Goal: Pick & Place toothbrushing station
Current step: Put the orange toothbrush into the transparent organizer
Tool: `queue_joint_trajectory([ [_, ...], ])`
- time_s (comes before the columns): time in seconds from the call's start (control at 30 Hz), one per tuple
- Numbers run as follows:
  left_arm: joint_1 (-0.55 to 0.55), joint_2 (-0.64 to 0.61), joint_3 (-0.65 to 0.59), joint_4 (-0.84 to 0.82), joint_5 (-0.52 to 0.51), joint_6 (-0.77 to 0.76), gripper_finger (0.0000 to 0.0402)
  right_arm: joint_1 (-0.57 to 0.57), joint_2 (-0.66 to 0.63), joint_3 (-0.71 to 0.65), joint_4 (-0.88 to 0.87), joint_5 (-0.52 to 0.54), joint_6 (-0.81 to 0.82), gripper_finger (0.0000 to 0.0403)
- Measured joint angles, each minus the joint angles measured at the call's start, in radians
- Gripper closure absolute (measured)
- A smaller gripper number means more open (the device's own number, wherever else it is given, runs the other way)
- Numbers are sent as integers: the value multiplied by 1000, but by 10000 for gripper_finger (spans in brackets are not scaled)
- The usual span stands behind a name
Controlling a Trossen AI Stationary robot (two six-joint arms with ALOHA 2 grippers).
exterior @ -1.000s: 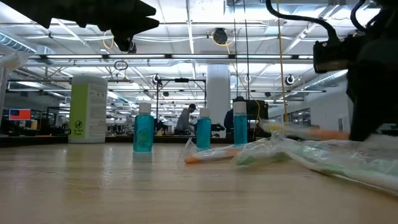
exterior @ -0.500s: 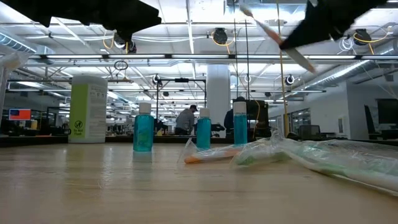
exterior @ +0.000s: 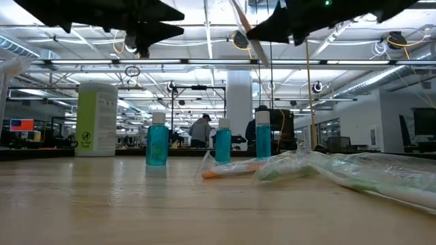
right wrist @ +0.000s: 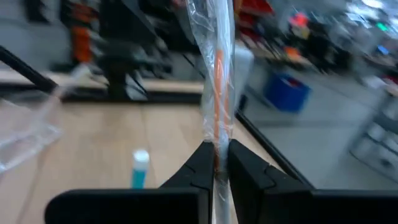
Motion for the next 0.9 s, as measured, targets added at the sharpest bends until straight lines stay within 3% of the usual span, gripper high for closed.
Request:
queue_joint_trajectory([
  [0.17,18,93,2,253,74,55,133,-103,0,-39,130,-277,-8,384],
  [0.33,22,188,3,468,90,133,118,-148,0,-51,137,-353,6,384],
  [0.63,38,314,219,266,135,171,144,-185,14,-55,116,-403,9,383],
  [0.9,38,369,317,223,181,203,147,-185,13,-54,98,-404,9,383],
])
